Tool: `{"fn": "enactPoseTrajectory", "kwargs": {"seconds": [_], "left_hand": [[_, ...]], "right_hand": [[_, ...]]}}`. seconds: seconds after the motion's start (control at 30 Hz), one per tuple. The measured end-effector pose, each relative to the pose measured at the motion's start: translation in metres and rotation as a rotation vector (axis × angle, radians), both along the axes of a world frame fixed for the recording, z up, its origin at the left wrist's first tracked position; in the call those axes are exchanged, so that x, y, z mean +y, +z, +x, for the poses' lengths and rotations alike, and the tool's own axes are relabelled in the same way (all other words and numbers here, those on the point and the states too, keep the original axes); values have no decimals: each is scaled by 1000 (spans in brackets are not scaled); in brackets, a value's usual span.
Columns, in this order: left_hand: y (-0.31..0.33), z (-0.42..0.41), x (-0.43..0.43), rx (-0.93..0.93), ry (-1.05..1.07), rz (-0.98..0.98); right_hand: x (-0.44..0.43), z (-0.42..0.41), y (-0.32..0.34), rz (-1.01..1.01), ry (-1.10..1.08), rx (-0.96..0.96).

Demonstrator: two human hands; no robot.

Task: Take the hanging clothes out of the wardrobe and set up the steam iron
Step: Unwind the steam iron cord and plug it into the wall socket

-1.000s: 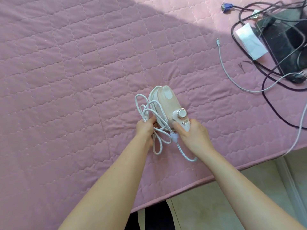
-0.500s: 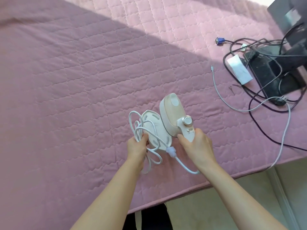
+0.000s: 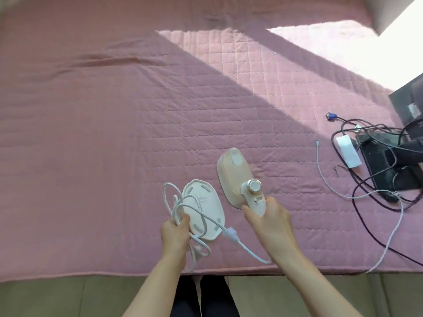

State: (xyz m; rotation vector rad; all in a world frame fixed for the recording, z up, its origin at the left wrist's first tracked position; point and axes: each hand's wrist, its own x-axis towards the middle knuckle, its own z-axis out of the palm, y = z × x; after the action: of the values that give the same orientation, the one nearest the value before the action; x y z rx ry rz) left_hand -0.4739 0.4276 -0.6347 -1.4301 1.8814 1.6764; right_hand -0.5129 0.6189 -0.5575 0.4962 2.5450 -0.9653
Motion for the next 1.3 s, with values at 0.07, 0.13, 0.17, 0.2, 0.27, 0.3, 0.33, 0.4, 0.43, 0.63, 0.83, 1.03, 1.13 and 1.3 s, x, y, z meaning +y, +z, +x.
{"fn": "enactPoseTrajectory", "kwargs": {"seconds": [0.07, 0.13, 0.17, 0.2, 0.27, 0.3, 0.33, 0.4, 0.43, 0.63, 0.83, 1.03, 1.13, 1.3], "left_hand": [[20, 19, -16, 5, 61, -12], [37, 39, -33, 7, 127, -10], [45, 50, -42, 9, 159, -2], [53, 62, -50, 16, 193, 10], [69, 86, -66, 31, 265, 30], [77, 98, -74, 47, 310, 38], [85, 109, -80, 67, 362, 48], [100, 133, -93, 110, 461, 72], [106, 146, -100, 129, 504, 82], [132, 234, -147, 179, 728, 87], [158, 332, -195, 207, 911, 30], [177, 442, -237, 229, 1061, -11], [182, 492, -256, 224, 1140, -41], [192, 553, -283, 210, 1287, -87]], "right_hand": [[-17, 8, 18, -27, 49, 9], [-35, 16, 33, -48, 106, 13], [-44, 20, 40, -49, 142, 14], [-54, 25, 47, -41, 185, 17], [-74, 37, 60, -30, 274, 31], [-85, 43, 67, -35, 316, 37], [-95, 51, 73, -47, 353, 35], [-116, 65, 83, -78, 425, 34], [-127, 72, 87, -86, 471, 41], [-198, 130, 111, -142, 717, 54], [-271, 209, 130, -104, 851, 45], [-338, 302, 143, -82, 955, -6], [-370, 343, 151, -113, 1020, 6], [-422, 398, 162, -124, 1141, 23]]}}
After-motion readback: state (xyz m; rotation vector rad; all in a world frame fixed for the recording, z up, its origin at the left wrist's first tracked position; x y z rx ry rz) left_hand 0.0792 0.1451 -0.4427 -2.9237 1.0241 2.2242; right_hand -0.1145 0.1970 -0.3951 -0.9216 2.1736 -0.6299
